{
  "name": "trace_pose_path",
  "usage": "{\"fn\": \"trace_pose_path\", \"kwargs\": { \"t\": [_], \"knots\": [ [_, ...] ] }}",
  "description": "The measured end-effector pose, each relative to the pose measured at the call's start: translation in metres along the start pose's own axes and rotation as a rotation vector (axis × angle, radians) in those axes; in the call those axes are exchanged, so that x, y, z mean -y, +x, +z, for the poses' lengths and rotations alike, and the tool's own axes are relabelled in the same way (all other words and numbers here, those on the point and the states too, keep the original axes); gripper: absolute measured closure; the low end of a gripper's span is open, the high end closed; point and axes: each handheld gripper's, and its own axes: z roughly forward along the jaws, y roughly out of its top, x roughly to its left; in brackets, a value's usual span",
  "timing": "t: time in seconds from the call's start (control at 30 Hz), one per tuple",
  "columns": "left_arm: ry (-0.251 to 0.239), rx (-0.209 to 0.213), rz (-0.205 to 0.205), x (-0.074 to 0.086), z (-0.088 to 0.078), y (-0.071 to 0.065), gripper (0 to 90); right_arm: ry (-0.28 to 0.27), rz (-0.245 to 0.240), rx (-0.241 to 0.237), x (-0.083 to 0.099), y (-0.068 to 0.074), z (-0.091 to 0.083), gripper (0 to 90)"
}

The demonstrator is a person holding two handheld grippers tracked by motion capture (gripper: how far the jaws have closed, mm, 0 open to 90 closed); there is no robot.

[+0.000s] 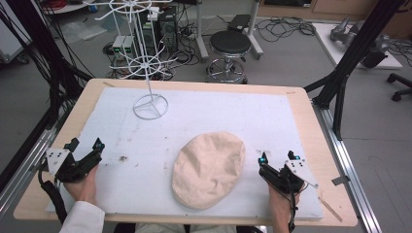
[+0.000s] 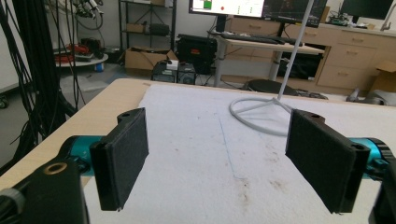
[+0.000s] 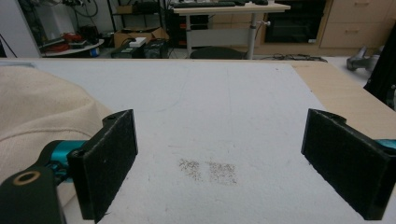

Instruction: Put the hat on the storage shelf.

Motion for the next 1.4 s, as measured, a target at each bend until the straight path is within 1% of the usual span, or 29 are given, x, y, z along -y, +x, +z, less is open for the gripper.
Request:
{"fn": "trace_pose_path", "kwargs": {
  "t": [0.17, 0.47, 0.63, 0.67, 0.83, 0.9, 0.93, 0.97, 1.03, 1.1, 1.13, 1.17, 1.23, 1.27, 1.3, 1.33, 1.4],
  "knots": [
    [0.001, -0.002, -0.005, 0.0, -0.002, 0.002, 21.7, 0.002, 0.03, 0.001, -0.001, -0.001, -0.001, 9.7],
    [0.001, 0.004, -0.008, 0.0, -0.001, 0.001, 21.7, 0.029, 0.047, -0.006, -0.001, -0.002, -0.001, 9.7],
    [0.0, 0.003, -0.009, 0.0, -0.001, 0.001, 21.8, 0.037, 0.044, -0.021, -0.002, -0.001, -0.001, 9.7],
    [0.0, 0.003, -0.01, 0.0, -0.001, 0.002, 21.8, 0.041, 0.035, -0.031, -0.002, 0.001, -0.001, 9.7],
    [0.003, 0.009, -0.011, 0.0, -0.001, 0.002, 21.8, 0.06, 0.022, -0.07, -0.003, 0.006, -0.002, 9.7],
    [0.002, 0.01, -0.012, 0.0, -0.001, 0.002, 21.8, 0.061, 0.017, -0.075, -0.003, 0.008, -0.002, 9.7],
    [0.001, 0.013, -0.013, 0.0, -0.001, 0.002, 21.8, 0.065, 0.007, -0.093, -0.004, 0.009, -0.003, 9.7],
    [0.002, 0.016, -0.013, 0.0, -0.001, 0.002, 21.8, 0.069, 0.007, -0.108, -0.004, 0.01, -0.003, 9.6],
    [0.002, 0.016, -0.012, 0.0, -0.001, 0.001, 21.7, 0.069, 0.007, -0.123, -0.005, 0.012, -0.005, 9.7],
    [0.002, 0.017, -0.01, 0.0, 0.0, 0.001, 21.8, 0.079, 0.017, -0.147, -0.007, 0.014, -0.007, 9.7],
    [0.003, 0.017, -0.01, 0.0, 0.0, 0.001, 21.8, 0.079, 0.017, -0.147, -0.007, 0.014, -0.007, 9.7],
    [0.003, 0.018, -0.01, 0.001, 0.0, 0.001, 21.8, 0.094, 0.021, -0.167, -0.007, 0.016, -0.01, 9.7],
    [0.003, 0.019, -0.01, 0.001, 0.0, 0.001, 21.8, 0.107, 0.02, -0.183, -0.008, 0.018, -0.011, 9.7],
    [0.005, 0.021, -0.01, 0.001, 0.0, 0.001, 21.8, 0.107, 0.02, -0.183, -0.008, 0.018, -0.011, 9.7],
    [0.009, 0.024, -0.011, 0.001, 0.0, 0.001, 21.8, 0.116, 0.023, -0.197, -0.009, 0.019, -0.012, 9.6],
    [0.012, 0.026, -0.014, 0.001, 0.001, 0.001, 21.7, 0.131, 0.02, -0.221, -0.011, 0.023, -0.013, 9.7],
    [0.012, 0.033, -0.006, 0.001, 0.001, -0.001, 21.7, 0.141, 0.023, -0.244, -0.012, 0.025, -0.014, 9.6]
  ]
}}
